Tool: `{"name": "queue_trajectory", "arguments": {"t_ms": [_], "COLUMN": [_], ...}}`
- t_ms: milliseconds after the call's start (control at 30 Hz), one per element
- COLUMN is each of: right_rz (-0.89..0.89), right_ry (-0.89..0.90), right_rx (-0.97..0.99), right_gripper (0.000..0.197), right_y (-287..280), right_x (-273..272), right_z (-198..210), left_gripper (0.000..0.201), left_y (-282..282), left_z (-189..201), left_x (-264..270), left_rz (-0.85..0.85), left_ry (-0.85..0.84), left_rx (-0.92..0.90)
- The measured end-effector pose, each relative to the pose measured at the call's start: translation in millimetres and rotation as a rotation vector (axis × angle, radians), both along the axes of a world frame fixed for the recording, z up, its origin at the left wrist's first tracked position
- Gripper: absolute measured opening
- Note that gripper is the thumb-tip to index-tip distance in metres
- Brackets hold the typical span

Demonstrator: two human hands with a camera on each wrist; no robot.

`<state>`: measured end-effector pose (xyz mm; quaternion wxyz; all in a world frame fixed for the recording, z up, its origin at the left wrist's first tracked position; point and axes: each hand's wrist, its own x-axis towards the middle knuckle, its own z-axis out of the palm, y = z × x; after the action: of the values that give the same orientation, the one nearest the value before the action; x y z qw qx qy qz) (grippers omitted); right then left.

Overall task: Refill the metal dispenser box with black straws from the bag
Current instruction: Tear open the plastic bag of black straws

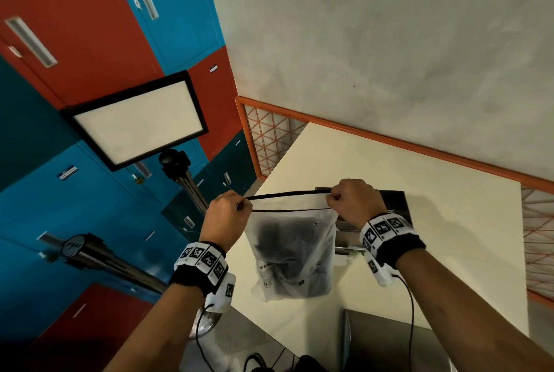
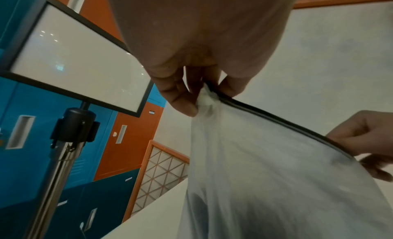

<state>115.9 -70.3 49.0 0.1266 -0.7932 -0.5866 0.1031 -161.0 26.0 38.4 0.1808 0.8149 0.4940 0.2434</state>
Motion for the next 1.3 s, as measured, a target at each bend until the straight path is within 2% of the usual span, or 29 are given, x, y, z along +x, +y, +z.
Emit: {"name": "queue_trajectory", "arguments": {"t_ms": [67, 133, 200, 267, 333, 433, 567, 600, 633, 733, 800, 833, 900, 967, 1033, 1067, 1100, 1133, 1200, 1233, 1300], "right_rz": [-0.026, -0.048, -0.059, -0.130, -0.215, -0.263, -0.320, -0.356, -0.423, -0.688, -0.758, -0.782, -0.799, -0.727, -0.600, -0.515, -0.387, -0.226, 0.010, 0.032, -0.010], "right_ry": [0.069, 0.246, 0.470, 0.825, 1.154, 1.344, 1.638, 1.723, 1.792, 1.947, 1.892, 1.792, 1.562, 1.445, 1.389, 1.335, 1.226, 1.067, 0.682, 0.528, 0.420], "right_rx": [0.014, 0.066, 0.116, 0.126, 0.092, 0.106, 0.149, 0.158, 0.165, 0.138, 0.039, -0.008, -0.063, -0.067, -0.033, -0.010, -0.010, -0.044, -0.140, -0.134, -0.059], "right_gripper": [0.020, 0.012, 0.023, 0.030, 0.030, 0.031, 0.045, 0.047, 0.047, 0.032, 0.019, 0.017, 0.026, 0.029, 0.018, 0.012, 0.014, 0.025, 0.042, 0.041, 0.031], "right_y": [0.3, 0.9, -0.6, -6.1, -11.9, -15.3, -11.6, -10.8, -10.3, -7.9, -9.4, -11.5, -18.4, -22.9, -25.2, -26.1, -27.1, -28.2, -29.3, -28.1, -24.1], "right_x": [-1.0, -2.8, -4.7, -9.1, -16.9, -23.4, -33.5, -37.7, -41.5, -46.0, -44.8, -44.1, -44.4, -47.7, -50.9, -51.5, -51.9, -52.7, -57.0, -59.4, -60.0], "right_z": [3.3, 7.1, 6.2, 1.5, -3.9, -13.2, -19.9, -20.4, -21.2, -35.0, -51.5, -58.5, -67.0, -67.4, -70.7, -71.4, -71.4, -71.7, -72.0, -71.3, -69.9], "left_gripper": [0.014, 0.020, 0.030, 0.042, 0.052, 0.055, 0.059, 0.057, 0.055, 0.051, 0.051, 0.049, 0.039, 0.036, 0.041, 0.037, 0.028, 0.022, 0.028, 0.033, 0.041], "left_y": [-0.2, -3.6, -8.6, -13.4, -14.3, -12.9, -8.4, -7.5, -8.0, -13.0, -15.6, -17.7, -22.1, -26.8, -29.7, -30.6, -31.2, -30.5, -28.1, -26.8, -26.9], "left_z": [2.5, 6.4, 8.6, 4.4, -7.0, -23.6, -21.9, -20.0, -17.5, -8.6, -9.5, -11.2, -20.8, -30.8, -36.6, -36.4, -35.8, -37.3, -42.5, -46.1, -50.2], "left_x": [3.5, 9.4, 13.1, 12.8, 9.0, 2.3, 7.3, 11.1, 15.2, 25.8, 28.1, 28.1, 24.7, 19.1, 16.9, 16.5, 16.7, 16.5, 18.8, 20.0, 21.7], "left_rz": [-0.007, -0.001, -0.002, 0.008, 0.026, 0.032, 0.017, 0.017, 0.021, 0.076, 0.137, 0.175, 0.296, 0.361, 0.349, 0.333, 0.310, 0.280, 0.208, 0.178, 0.128], "left_ry": [-0.021, -0.060, -0.115, -0.157, -0.147, -0.046, -0.059, -0.113, -0.239, -0.747, -0.883, -0.910, -0.911, -0.899, -0.919, -0.910, -0.876, -0.831, -0.718, -0.644, -0.480], "left_rx": [0.028, 0.041, 0.024, -0.049, -0.147, -0.262, -0.434, -0.463, -0.518, -0.782, -0.915, -0.982, -1.109, -1.196, -1.245, -1.258, -1.262, -1.260, -1.220, -1.162, -1.016]}}
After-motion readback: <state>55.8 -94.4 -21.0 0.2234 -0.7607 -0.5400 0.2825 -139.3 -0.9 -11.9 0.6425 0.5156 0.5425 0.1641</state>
